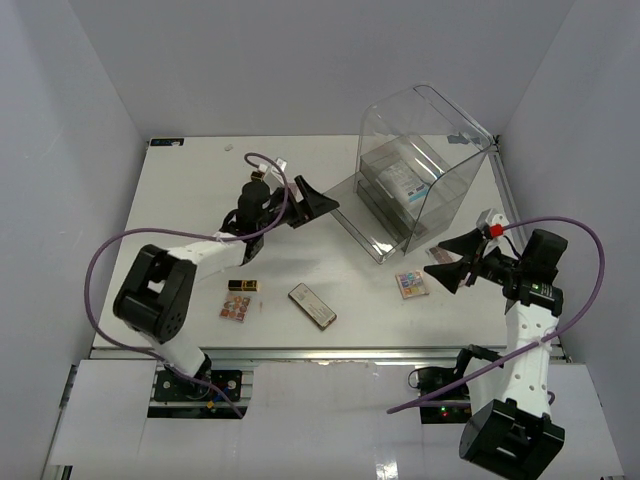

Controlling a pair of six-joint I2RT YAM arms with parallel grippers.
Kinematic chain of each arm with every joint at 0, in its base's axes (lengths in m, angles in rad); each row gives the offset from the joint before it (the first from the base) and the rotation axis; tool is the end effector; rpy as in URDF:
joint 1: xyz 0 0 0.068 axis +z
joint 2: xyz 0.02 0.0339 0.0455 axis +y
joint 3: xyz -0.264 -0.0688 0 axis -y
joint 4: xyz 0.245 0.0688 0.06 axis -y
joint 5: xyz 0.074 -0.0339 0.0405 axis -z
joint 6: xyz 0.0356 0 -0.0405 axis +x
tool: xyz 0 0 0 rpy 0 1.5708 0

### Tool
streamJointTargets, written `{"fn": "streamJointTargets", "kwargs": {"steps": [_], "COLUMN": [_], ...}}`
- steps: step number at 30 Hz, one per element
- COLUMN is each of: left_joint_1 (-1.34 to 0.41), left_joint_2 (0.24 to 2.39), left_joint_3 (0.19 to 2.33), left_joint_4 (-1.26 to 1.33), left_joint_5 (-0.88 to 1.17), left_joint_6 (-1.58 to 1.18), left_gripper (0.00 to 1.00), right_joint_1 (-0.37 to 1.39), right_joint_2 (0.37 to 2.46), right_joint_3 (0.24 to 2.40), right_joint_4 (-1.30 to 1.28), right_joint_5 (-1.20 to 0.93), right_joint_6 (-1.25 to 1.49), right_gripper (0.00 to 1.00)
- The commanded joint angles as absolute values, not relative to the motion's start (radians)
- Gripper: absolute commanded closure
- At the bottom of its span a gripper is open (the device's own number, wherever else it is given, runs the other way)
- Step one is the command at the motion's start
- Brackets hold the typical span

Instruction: Organize the makeup

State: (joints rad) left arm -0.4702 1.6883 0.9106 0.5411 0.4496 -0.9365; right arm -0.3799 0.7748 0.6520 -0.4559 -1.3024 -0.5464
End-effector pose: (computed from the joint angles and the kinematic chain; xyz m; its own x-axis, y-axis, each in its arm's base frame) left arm 0.3235 -0.1818 0.2217 -0.7559 -0.4296 -0.4940 0.2967 0.4479 -0.8434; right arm 0.1536 -0.0244 0.2821 -0.0956 -0.1102 -0.9893 -0.8204 0.5716 0.0156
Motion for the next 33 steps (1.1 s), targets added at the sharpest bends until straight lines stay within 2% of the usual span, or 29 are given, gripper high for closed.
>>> {"fn": "streamJointTargets", "kwargs": {"steps": [1,7,11,15,20,26,29,33], "left_joint_1": [-0.417,-0.297,-0.231,-0.190,-0.187,-0.186,-0.186,-0.189], "left_joint_2": [1.466,1.187,0.990,0.855,0.711,0.478,0.377,0.204], "left_joint_3": [0.848,0.710,0.681,0.667,0.691,0.718,0.726,0.710], "left_joint_4": [0.395,0.164,-0.096,-0.262,-0.396,-0.532,-0.600,-0.678], "left_joint_5": [0.370,0.291,0.003,-0.071,-0.051,-0.087,-0.136,-0.213], "left_joint_6": [-0.746,-0.624,-0.616,-0.607,-0.607,-0.553,-0.560,-0.613], "left_gripper": [0.02,0.02,0.02,0.02,0.02,0.02,0.02,0.02], "right_joint_1": [-0.331,-0.131,0.083,0.294,0.622,0.895,0.965,1.040], "right_joint_2": [0.793,0.823,0.882,0.971,1.193,1.521,1.668,1.916], "right_joint_3": [0.718,0.751,0.787,0.875,0.999,1.239,1.382,1.627], "right_joint_4": [-0.506,-0.506,-0.478,-0.479,-0.512,-0.488,-0.474,-0.472], "right_joint_5": [-1.264,-1.065,-0.921,-0.722,-0.479,-0.261,-0.211,-0.201], "right_joint_6": [-0.612,-0.624,-0.593,-0.583,-0.595,-0.541,-0.462,-0.375], "right_gripper": [0.18,0.17,0.17,0.18,0.18,0.13,0.09,0.10]}}
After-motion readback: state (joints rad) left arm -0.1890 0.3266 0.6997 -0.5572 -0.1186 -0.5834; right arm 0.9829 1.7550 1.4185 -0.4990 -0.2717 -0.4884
